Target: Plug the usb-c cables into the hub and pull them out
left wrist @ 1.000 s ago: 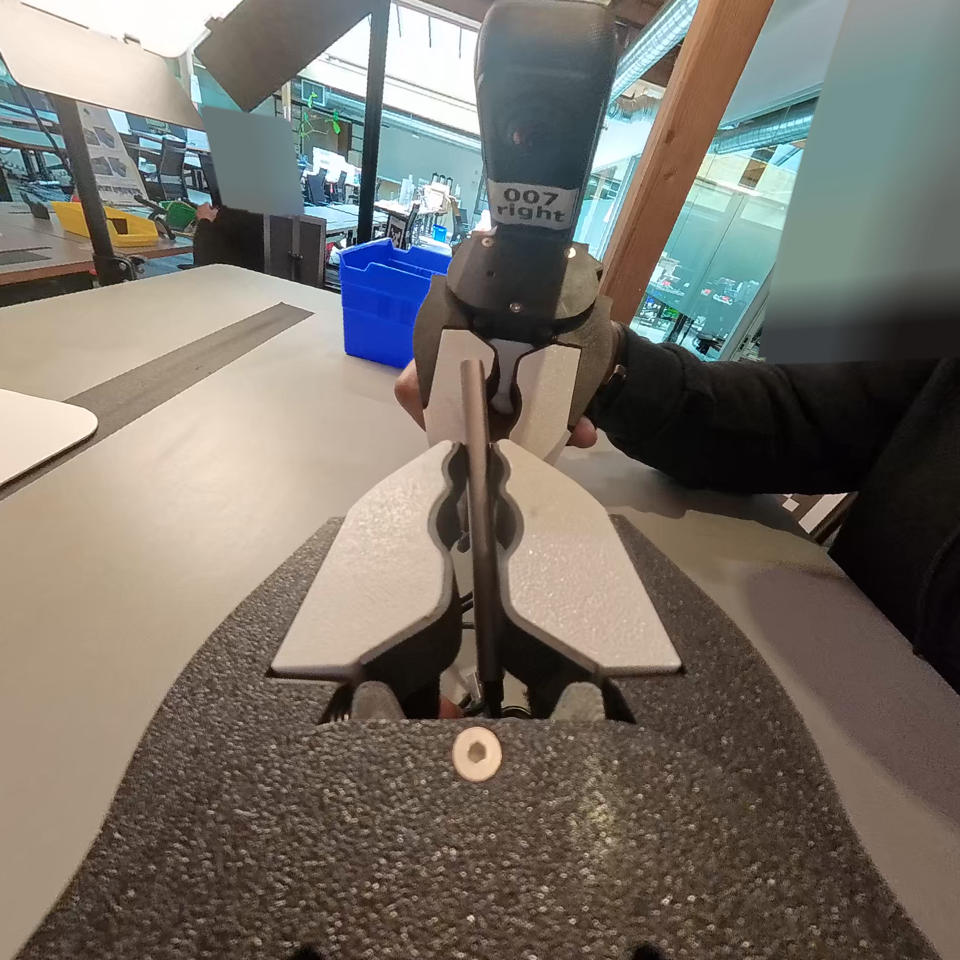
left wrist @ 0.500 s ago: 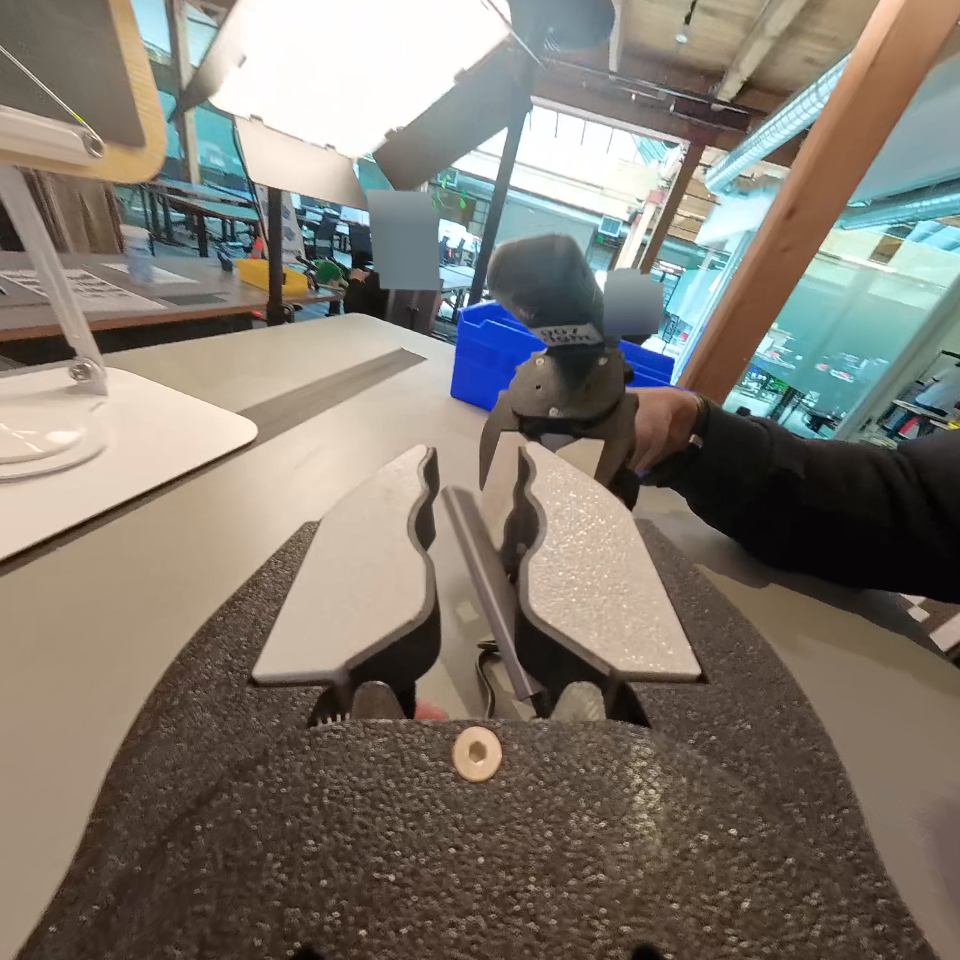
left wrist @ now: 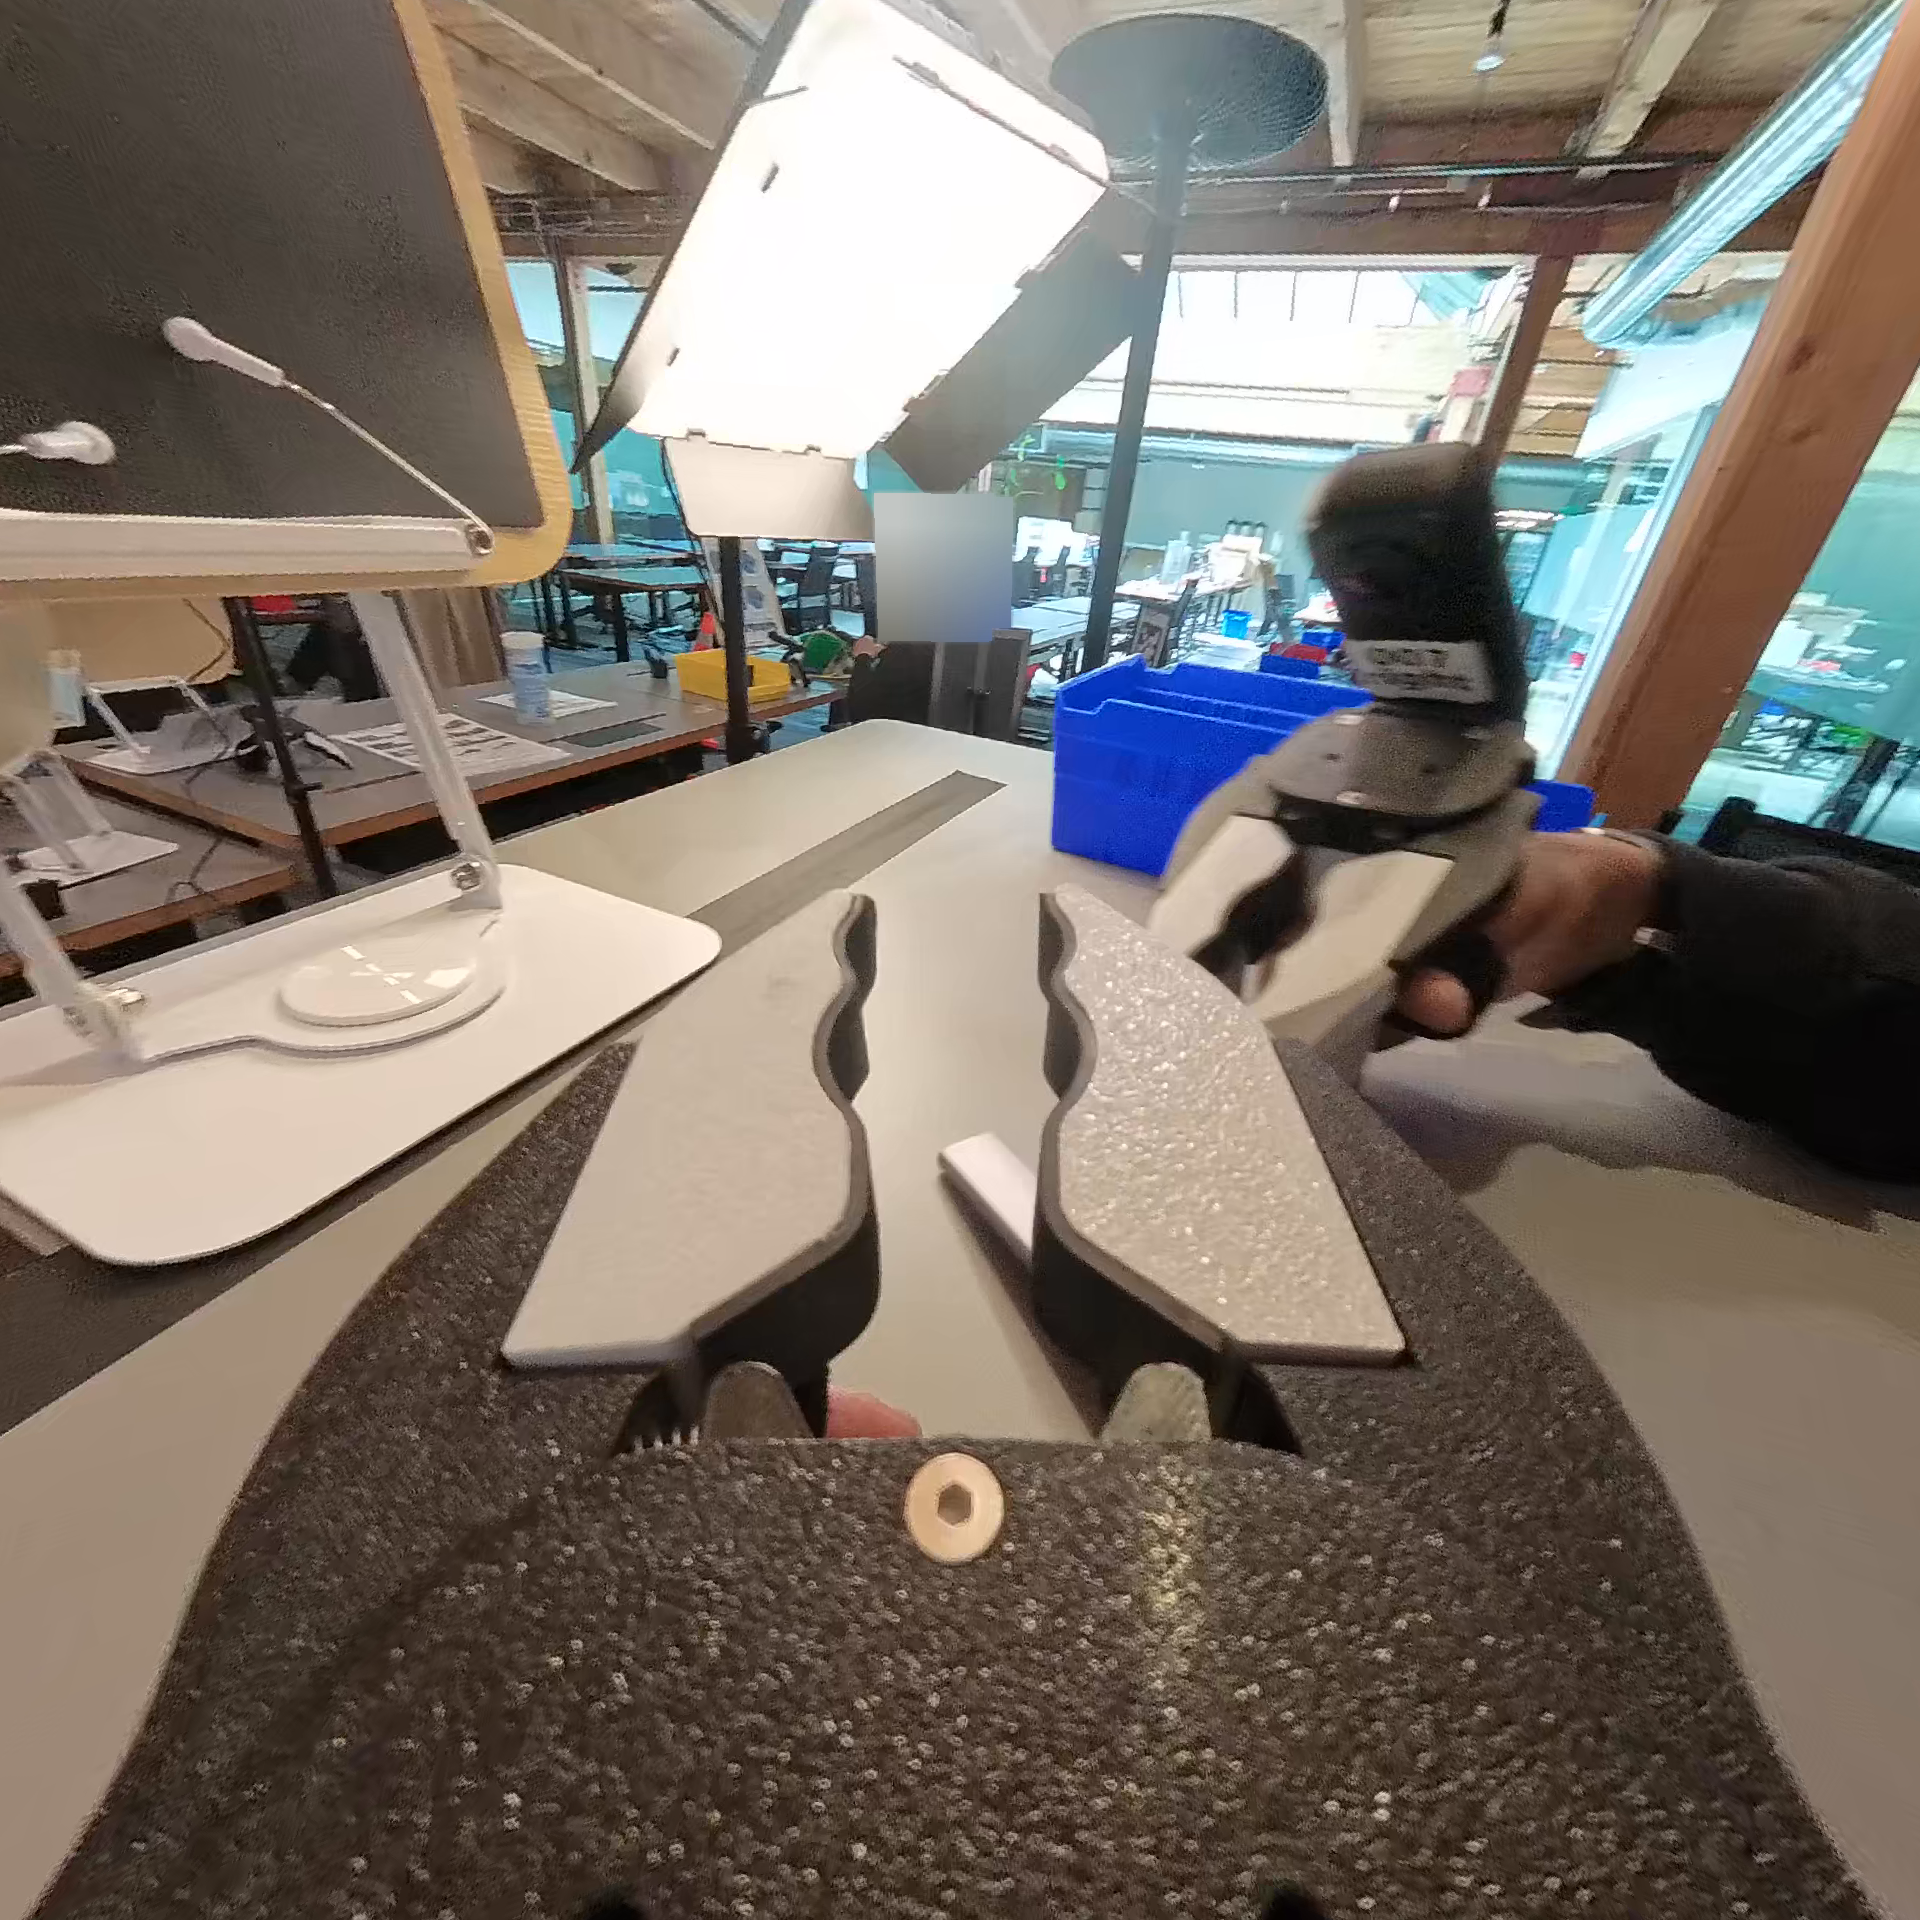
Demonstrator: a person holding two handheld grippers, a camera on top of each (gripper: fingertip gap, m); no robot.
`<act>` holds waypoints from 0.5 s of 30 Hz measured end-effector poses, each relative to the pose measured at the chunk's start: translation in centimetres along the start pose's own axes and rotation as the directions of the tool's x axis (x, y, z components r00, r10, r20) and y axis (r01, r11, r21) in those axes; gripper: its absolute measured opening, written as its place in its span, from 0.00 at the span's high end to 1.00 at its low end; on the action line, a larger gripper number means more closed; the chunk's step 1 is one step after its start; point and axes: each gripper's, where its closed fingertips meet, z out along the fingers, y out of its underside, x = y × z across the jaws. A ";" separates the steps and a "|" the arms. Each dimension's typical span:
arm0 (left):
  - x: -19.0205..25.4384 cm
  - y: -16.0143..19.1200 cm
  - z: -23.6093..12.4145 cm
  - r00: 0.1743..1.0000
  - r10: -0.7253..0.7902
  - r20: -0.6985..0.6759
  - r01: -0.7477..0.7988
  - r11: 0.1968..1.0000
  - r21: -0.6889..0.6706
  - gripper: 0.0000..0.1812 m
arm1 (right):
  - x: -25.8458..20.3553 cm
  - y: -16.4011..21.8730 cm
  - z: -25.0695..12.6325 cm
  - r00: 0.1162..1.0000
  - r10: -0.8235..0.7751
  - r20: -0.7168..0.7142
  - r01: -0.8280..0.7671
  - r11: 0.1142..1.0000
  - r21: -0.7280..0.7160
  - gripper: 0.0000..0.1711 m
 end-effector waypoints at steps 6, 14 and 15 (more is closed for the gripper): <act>-3.2 1.4 -1.0 0.986 0.044 0.158 -0.028 0.995 -0.100 0.82 | -4.6 1.9 -2.1 0.974 -0.139 -0.181 0.153 0.986 0.061 0.94; -6.1 1.8 -2.6 0.947 -0.013 0.321 0.049 0.993 -0.104 0.84 | -7.7 4.6 -0.6 0.946 -0.298 -0.127 0.288 0.954 -0.088 0.97; -5.9 1.6 -2.7 0.944 0.007 0.329 0.031 0.994 -0.108 0.84 | -7.7 4.6 -0.6 0.949 -0.289 -0.124 0.281 0.956 -0.085 0.97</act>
